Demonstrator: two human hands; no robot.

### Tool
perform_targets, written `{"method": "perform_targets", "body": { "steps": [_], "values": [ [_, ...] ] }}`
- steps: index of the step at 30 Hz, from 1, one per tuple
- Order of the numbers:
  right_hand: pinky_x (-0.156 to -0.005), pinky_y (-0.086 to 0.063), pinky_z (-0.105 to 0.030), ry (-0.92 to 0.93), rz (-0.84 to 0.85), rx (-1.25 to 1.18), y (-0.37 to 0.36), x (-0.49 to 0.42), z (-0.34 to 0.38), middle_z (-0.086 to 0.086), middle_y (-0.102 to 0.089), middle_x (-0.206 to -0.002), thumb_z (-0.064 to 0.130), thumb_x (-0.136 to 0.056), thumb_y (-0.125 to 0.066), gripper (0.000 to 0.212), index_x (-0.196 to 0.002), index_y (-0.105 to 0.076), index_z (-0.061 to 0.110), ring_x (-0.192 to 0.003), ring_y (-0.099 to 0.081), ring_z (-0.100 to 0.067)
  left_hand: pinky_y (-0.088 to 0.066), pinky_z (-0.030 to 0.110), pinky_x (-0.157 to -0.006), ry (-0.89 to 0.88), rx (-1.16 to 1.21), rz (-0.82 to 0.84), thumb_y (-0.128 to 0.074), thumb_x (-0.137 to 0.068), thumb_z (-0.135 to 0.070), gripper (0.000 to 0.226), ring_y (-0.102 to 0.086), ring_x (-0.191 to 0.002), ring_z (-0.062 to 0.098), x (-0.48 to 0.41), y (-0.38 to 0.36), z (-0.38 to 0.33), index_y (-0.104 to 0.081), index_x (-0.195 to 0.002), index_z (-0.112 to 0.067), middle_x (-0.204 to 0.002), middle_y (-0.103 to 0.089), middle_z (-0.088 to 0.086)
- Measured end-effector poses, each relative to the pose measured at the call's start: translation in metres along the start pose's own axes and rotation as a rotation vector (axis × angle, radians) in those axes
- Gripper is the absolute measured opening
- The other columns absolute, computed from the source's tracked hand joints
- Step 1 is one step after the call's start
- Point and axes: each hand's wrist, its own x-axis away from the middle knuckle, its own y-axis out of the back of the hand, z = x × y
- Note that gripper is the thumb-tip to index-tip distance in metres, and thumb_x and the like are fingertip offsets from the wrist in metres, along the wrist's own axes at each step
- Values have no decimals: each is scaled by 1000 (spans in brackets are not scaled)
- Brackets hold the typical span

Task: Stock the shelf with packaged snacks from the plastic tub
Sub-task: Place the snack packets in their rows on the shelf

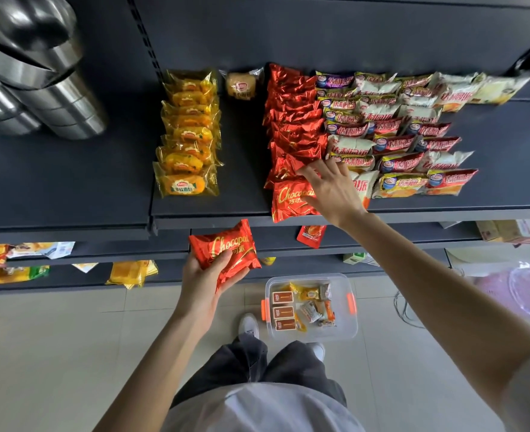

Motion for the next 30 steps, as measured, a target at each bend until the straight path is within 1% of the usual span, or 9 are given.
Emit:
{"method": "perform_targets", "body": {
  "steps": [6,9,13,16,19,22,25,28,30],
  "values": [
    [-89,-43,-46,22,15,-45,-4,-1,-4,-14,-63,-107,21,-73,-81,50,-117,-62,8,-98,-57,-35,-61,35,-72,14,-13,-6,-65,-85,-6,30,-67,-102,29,1,-9,5,-57,-113,-11,-117,-64,11],
    [-88,-45,-46,42,32,-69,-4,-1,-6,-16,-61,-110,22,-77,-77,49,-120,-60,7,-100,-56,-35,-60,36,-74,13,-12,-8,-65,-85,-6,31,-68,-101,27,2,-10,7,-57,-114,-12,-117,-65,10],
    [-89,-48,-48,72,77,-96,-5,2,-7,-17,-57,-115,35,-77,-75,59,-124,-56,5,-102,-54,-35,-61,35,-73,-3,-9,-15,-64,-85,-6,26,-70,-95,23,3,-10,8,-58,-108,-17,-112,-67,7],
    [-88,-48,-47,88,102,-64,-11,7,-7,-18,-57,-114,35,-74,-78,64,-124,-55,2,-100,-54,-35,-61,33,-70,-10,12,-12,-62,-87,-4,23,-72,-89,20,3,-12,9,-58,-105,-17,-109,-67,6],
    [-89,-45,-44,51,96,-59,-15,7,-5,-15,-57,-112,40,-72,-78,65,-121,-55,4,-100,-54,-32,-60,37,-76,-9,10,-14,-62,-87,-4,23,-73,-87,19,3,-14,9,-59,-105,-17,-108,-68,5],
    [-90,-40,-41,22,103,-60,-14,4,-2,-12,-57,-110,45,-71,-78,65,-118,-53,7,-100,-51,-30,-60,37,-77,0,17,-17,-63,-87,-4,24,-72,-90,21,1,-14,9,-59,-108,-15,-110,-68,7],
    [-90,-35,-41,-2,114,-54,-12,2,2,-11,-57,-110,44,-70,-79,67,-118,-50,7,-102,-48,-29,-61,36,-74,7,18,-29,-65,-85,-6,35,-68,-102,27,-1,-17,9,-55,-118,-11,-117,-65,9],
    [-93,-34,-40,-54,154,-61,-10,0,4,-11,-52,-114,46,-69,-78,71,-122,-50,8,-107,-44,-29,-61,35,-72,7,15,-35,-65,-84,-7,35,-66,-105,29,-3,-19,9,-55,-118,-11,-117,-64,10],
    [-94,-36,-39,-63,171,-69,-9,-1,5,-11,-50,-115,44,-70,-78,68,-121,-52,8,-106,-44,-27,-61,36,-74,10,11,-37,-65,-85,-7,31,-67,-103,28,-3,-20,8,-57,-115,-12,-117,-65,10]
  ]
}}
